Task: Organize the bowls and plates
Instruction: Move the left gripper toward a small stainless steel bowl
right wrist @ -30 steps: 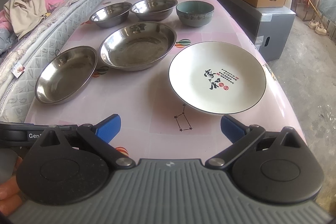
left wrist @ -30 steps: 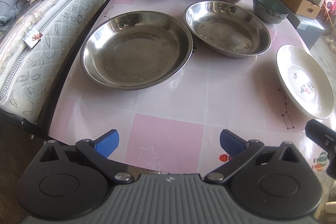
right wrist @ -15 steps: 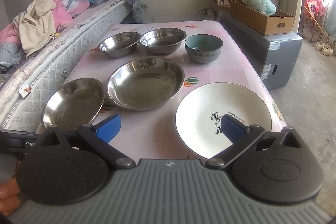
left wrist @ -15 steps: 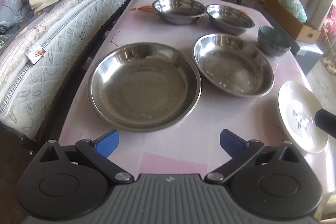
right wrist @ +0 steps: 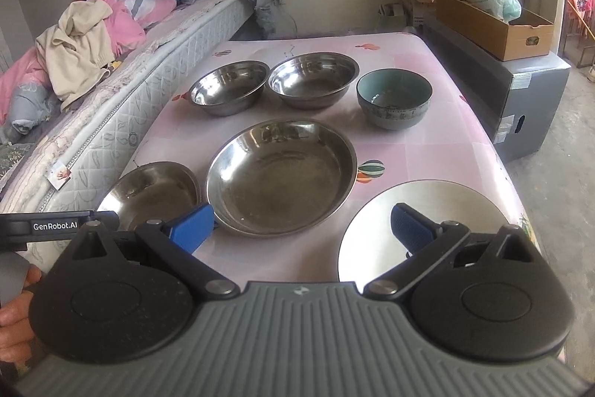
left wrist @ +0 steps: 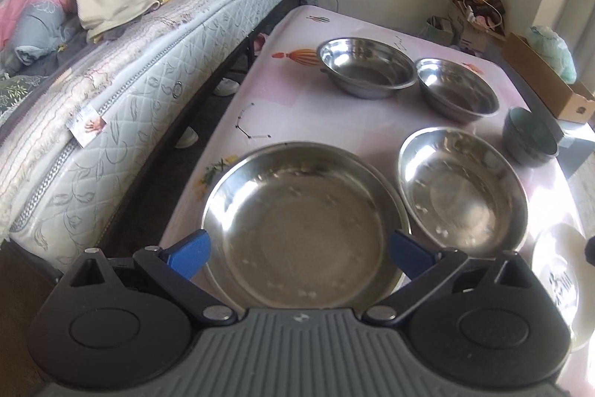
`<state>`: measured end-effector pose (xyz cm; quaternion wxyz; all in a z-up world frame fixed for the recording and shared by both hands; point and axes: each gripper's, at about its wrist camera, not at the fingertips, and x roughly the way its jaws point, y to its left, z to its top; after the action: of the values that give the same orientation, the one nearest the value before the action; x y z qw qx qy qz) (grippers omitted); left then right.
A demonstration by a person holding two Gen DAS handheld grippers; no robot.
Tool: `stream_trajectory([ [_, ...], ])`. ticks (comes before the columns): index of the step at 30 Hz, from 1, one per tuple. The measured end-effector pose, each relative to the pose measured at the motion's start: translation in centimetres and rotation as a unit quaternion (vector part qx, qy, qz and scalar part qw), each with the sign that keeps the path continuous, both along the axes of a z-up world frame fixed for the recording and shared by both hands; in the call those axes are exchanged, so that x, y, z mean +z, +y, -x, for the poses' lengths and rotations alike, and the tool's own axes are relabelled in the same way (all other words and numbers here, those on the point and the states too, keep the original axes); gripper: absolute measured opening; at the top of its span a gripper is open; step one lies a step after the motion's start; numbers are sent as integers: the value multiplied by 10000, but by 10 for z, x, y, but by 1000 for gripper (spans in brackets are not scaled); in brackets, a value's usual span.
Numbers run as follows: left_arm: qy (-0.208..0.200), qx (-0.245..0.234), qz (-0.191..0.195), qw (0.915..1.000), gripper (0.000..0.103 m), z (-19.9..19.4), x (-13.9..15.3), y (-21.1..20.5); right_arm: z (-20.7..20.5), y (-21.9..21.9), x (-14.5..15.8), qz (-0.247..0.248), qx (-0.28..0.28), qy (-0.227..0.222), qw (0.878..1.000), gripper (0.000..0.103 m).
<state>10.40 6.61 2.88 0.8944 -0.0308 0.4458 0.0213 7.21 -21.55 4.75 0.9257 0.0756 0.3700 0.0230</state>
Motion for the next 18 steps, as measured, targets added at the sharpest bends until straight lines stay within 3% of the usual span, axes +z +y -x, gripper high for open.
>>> stream_trajectory([
  [11, -152, -21, 260, 9995, 103, -48, -1, 12, -50, -26, 10, -352, 310, -412, 9981, 102],
  [18, -307, -137, 257, 9991, 103, -76, -7, 1, -87, -51, 5, -611, 272, -443, 9968, 102],
])
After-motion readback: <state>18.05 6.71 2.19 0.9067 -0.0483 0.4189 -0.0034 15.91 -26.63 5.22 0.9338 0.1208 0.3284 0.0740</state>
